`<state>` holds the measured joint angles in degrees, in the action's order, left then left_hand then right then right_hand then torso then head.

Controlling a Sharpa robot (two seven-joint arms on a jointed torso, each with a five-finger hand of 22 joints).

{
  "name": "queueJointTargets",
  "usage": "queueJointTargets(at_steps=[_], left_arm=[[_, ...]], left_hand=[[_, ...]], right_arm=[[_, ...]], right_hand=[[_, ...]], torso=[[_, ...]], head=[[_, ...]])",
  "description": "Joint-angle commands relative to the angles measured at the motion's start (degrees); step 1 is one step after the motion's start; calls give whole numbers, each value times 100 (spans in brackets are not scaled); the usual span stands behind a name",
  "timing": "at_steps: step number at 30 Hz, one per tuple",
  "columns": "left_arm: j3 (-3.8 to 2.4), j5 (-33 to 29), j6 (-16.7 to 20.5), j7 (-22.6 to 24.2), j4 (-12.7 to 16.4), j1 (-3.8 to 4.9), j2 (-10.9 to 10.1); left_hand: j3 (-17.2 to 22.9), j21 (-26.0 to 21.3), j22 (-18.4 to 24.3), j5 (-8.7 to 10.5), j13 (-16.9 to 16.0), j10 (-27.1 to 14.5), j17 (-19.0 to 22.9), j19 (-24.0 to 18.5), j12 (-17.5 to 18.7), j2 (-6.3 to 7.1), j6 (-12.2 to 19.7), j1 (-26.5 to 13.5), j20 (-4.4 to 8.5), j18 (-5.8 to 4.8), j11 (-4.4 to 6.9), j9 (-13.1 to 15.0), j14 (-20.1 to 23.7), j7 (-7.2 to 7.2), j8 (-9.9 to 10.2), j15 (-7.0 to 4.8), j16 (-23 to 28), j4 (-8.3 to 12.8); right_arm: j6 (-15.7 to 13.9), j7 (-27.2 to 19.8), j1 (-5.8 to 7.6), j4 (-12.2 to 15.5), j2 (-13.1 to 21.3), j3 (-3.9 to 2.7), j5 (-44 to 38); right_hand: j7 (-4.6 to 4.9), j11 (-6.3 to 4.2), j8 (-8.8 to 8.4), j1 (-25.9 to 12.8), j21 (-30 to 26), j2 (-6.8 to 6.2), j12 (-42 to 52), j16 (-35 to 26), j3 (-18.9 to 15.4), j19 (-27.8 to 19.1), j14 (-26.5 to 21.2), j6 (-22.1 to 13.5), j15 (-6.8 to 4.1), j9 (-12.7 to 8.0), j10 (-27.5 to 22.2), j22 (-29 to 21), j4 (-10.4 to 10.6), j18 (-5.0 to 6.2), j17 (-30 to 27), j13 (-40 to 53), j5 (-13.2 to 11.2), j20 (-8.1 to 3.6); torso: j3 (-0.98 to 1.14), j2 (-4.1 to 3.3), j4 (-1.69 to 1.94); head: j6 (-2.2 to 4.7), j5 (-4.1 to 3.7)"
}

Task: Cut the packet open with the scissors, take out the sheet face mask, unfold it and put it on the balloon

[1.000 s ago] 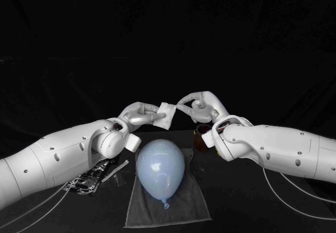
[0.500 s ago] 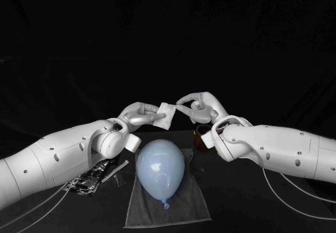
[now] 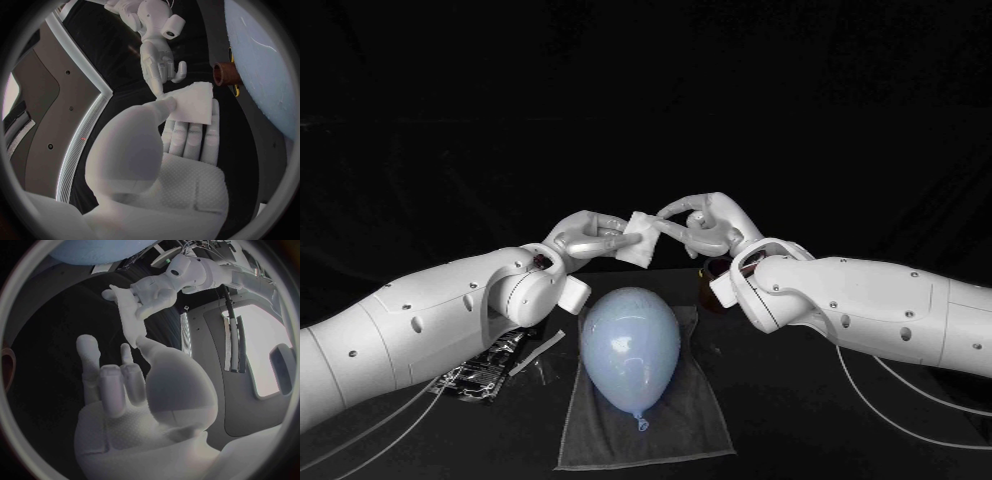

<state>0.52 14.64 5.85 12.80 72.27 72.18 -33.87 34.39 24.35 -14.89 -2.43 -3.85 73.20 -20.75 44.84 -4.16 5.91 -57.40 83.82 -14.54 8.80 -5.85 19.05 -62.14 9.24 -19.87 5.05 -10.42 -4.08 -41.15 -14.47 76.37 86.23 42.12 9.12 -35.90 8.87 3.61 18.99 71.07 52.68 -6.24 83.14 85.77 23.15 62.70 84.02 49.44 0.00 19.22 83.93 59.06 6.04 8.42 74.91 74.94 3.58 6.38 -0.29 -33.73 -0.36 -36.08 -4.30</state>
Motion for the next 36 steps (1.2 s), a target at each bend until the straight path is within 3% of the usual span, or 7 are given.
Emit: queueJointTargets(at_steps=[1, 7, 9, 12, 21, 31, 36], left_arm=[[-7, 6, -117, 91, 19, 7, 11], [-7, 6, -116, 90, 22, 7, 13], [-7, 6, -115, 90, 23, 7, 13], [-7, 6, -112, 90, 22, 7, 13], [-7, 6, -96, 86, 17, 7, 15], [-7, 7, -16, 74, -16, 7, 4], [-7, 84, 33, 66, -30, 7, 0]], left_hand=[[-7, 35, -7, -31, -9, 47, -6, -35, 25, -55, -30, -22, 11, 104, -10, 93, -39, -8, -15, -15, 10, 30], [-7, 35, -8, -31, -9, 47, -7, -40, 25, -54, -29, -24, 10, 102, -10, 94, -39, -9, -16, -14, 10, 33], [-7, 35, -8, -31, -9, 47, -7, -40, 25, -54, -29, -24, 10, 102, -10, 94, -39, -9, -16, -14, 10, 33], [-7, 35, -8, -31, -9, 47, -7, -40, 25, -54, -29, -24, 10, 102, -10, 94, -39, -9, -16, -14, 10, 33], [-4, 36, -9, -31, -8, 47, -8, -47, 26, -55, -29, -29, 9, 100, -10, 95, -38, -10, -18, -14, 11, 36], [5, 44, -20, -30, -5, 32, -10, -83, 34, -53, -10, -58, 3, 92, -16, 102, -19, -2, -18, -7, 22, 51], [32, 56, -42, -30, 11, -112, -6, -183, 66, -32, 98, -125, -20, 73, -85, 105, 113, 79, 18, 54, 90, 104]], right_arm=[[227, 49, 3, -10, -16, -5, -12], [281, -51, 3, 18, -25, -5, 65], [271, -110, 3, 46, -19, -5, 118], [294, -180, 3, 84, -5, -6, 180], [414, -264, 3, 164, 21, -6, 238], [365, -331, 3, 255, 105, -6, 497], [429, -324, 3, 292, 136, -7, 757]], right_hand=[[-19, 35, -30, 17, 1, 94, 40, 2, -10, 15, 195, 109, 34, -10, 210, 26, 54, 52, 608, 705, -26, 20], [-89, -24, -53, 41, 129, 264, 171, 78, 0, 126, 266, 326, -10, -25, 296, 140, 174, 31, 753, 860, -31, -5], [-158, -82, -45, 152, 358, 456, 323, 167, 113, 308, 353, 484, -58, -22, 393, 325, 191, -14, 929, 1043, -65, -41], [-230, -143, -5, 260, 495, 549, 416, 222, 205, 415, 405, 652, -109, 2, 452, 439, 155, -42, 1041, 1159, -75, -85], [-382, -279, 145, 383, 651, 616, 534, 281, 355, 522, 459, 993, -223, 92, 521, 582, 75, -74, 1165, 1308, -81, -193], [-416, -311, 192, 411, 706, 634, 605, 306, 425, 559, 483, 1067, -254, 124, 562, 635, 47, -87, 1225, 1401, -80, -227], [-420, -315, 198, 416, 712, 639, 611, 307, 440, 562, 484, 1076, -259, 129, 565, 641, 41, -89, 1225, 1409, -80, -232]], torso=[[1, 1, 2], [1, -1, -4], [1, -2, -1], [1, -2, -1], [1, 3, 0], [0, 0, -2], [2, 3, -2]], head=[[-6, 3], [-11, 11], [-12, 10], [-12, 10], [-14, 15], [-14, 16], [-15, 20]])
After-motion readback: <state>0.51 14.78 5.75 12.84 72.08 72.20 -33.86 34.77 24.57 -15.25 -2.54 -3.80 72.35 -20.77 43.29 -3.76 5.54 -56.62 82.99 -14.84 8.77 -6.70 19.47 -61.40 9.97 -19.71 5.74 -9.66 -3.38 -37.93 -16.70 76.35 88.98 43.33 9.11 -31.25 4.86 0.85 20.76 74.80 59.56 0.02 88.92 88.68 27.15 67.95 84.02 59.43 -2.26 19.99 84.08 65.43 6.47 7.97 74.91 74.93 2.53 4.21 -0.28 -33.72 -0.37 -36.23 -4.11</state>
